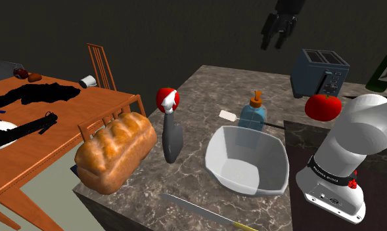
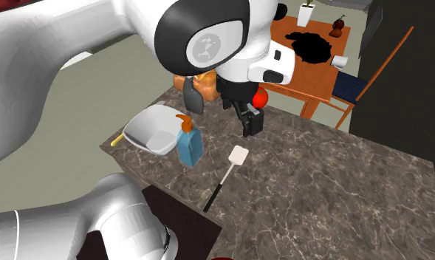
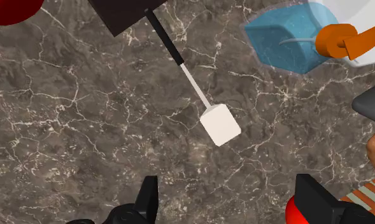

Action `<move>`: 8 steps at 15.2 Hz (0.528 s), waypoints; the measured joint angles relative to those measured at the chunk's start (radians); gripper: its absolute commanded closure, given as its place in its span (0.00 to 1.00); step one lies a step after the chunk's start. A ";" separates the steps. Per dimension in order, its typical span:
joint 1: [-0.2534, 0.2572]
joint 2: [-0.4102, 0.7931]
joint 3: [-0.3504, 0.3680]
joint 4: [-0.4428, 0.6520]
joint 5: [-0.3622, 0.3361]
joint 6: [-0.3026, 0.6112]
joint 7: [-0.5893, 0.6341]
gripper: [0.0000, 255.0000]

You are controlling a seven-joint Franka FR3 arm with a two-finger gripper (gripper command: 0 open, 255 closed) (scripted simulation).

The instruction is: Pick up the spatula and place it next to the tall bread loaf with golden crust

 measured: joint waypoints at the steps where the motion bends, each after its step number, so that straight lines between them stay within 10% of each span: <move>1: 0.000 0.000 0.000 0.000 0.000 0.000 0.000 0.00; 8: 0.048 0.019 0.001 -0.174 -0.031 0.128 -0.121 0.00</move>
